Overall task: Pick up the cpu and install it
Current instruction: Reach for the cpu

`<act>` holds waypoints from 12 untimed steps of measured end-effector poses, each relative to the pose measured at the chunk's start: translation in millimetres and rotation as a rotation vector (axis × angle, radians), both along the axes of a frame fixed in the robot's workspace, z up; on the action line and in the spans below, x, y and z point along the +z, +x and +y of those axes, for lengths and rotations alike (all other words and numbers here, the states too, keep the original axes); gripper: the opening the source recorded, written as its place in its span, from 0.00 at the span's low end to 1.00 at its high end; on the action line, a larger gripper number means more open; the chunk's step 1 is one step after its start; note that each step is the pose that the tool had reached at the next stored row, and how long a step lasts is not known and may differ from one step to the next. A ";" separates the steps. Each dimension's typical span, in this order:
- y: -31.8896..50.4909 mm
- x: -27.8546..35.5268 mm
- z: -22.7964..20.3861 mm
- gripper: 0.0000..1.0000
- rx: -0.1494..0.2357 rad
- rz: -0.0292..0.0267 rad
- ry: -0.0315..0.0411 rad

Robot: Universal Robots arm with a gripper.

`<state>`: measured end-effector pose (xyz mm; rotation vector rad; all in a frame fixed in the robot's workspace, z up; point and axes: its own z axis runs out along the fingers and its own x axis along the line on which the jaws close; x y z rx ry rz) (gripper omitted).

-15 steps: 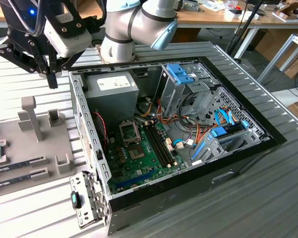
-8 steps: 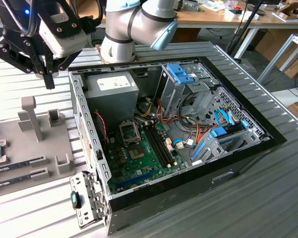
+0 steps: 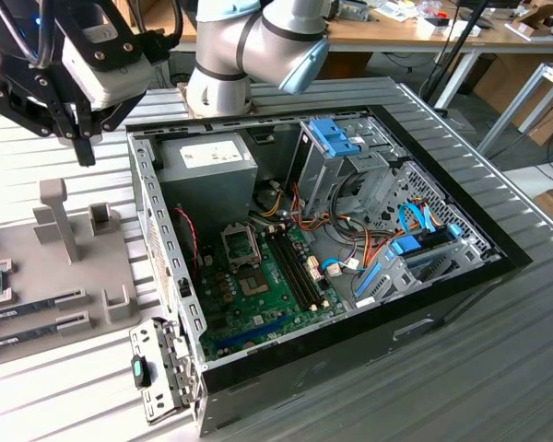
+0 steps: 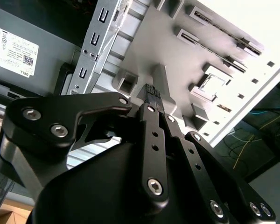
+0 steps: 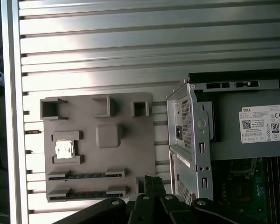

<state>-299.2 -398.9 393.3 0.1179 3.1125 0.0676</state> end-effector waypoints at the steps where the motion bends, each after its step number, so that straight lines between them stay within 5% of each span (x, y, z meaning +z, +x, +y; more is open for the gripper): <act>1: -0.9 0.0 0.0 0.11 0.000 0.0000 0.0000; 12: -8.2 0.0 0.0 0.11 0.000 0.0000 0.0000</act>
